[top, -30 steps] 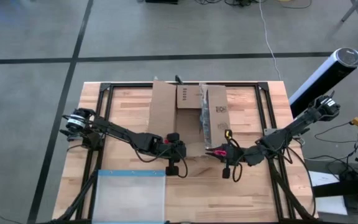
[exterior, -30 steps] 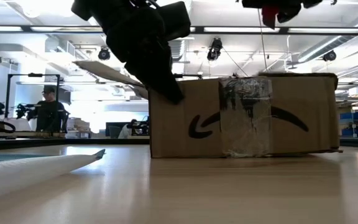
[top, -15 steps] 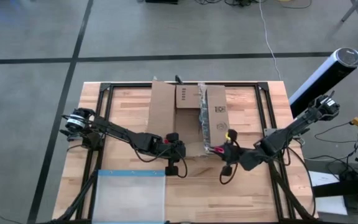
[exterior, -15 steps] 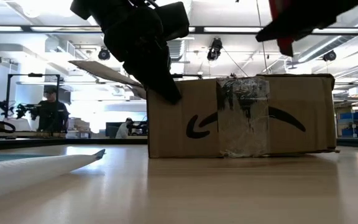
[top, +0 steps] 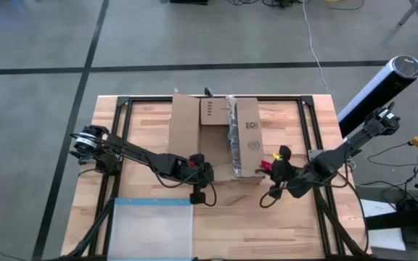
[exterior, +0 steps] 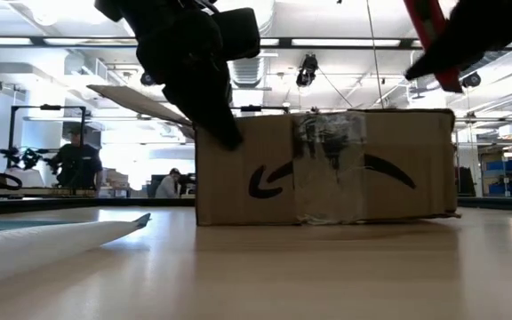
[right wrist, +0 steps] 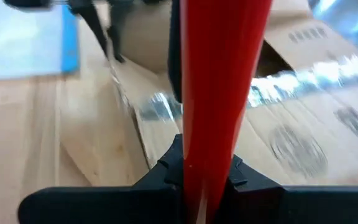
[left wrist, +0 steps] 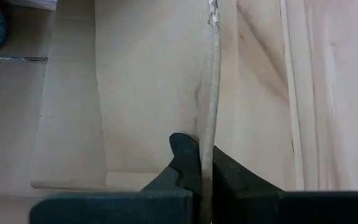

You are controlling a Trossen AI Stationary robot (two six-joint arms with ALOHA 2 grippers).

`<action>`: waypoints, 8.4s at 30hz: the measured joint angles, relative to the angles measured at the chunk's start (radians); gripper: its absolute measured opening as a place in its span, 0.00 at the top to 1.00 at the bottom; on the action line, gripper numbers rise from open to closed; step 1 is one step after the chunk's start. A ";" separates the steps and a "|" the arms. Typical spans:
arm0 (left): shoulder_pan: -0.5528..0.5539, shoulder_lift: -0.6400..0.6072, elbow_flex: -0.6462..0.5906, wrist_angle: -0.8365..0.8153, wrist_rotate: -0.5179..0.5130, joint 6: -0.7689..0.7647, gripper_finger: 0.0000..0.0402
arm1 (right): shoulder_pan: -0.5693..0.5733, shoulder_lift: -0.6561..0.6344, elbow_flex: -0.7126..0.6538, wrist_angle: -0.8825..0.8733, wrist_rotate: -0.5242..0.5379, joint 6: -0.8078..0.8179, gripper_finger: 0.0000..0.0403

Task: Unpack boxes
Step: Break down the box using the red cutter

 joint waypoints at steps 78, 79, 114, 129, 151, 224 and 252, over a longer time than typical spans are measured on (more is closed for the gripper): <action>-0.001 -0.034 -0.003 0.003 -0.001 -0.007 0.97 | -0.070 0.300 0.020 0.168 -0.001 -0.009 0.84; -0.001 -0.034 -0.003 0.003 -0.001 -0.007 0.97 | -0.070 0.299 0.020 0.163 -0.003 -0.011 0.86; -0.001 -0.035 -0.004 0.001 -0.001 -0.007 0.97 | -0.068 0.170 0.100 -0.446 0.121 0.374 1.00; -0.004 -0.036 -0.003 0.039 -0.006 0.044 0.96 | -0.068 0.170 0.101 0.159 0.160 -0.223 1.00; -0.170 -0.206 0.002 0.043 -0.136 0.124 0.76 | -0.068 0.170 0.101 0.299 0.150 -0.348 1.00; 0.336 0.076 -0.020 0.573 0.155 0.128 0.72 | -0.319 0.160 0.016 -0.017 -0.057 0.120 1.00; 0.252 0.027 0.079 0.531 0.158 0.223 0.74 | -0.334 0.288 0.016 0.497 -0.303 -0.130 1.00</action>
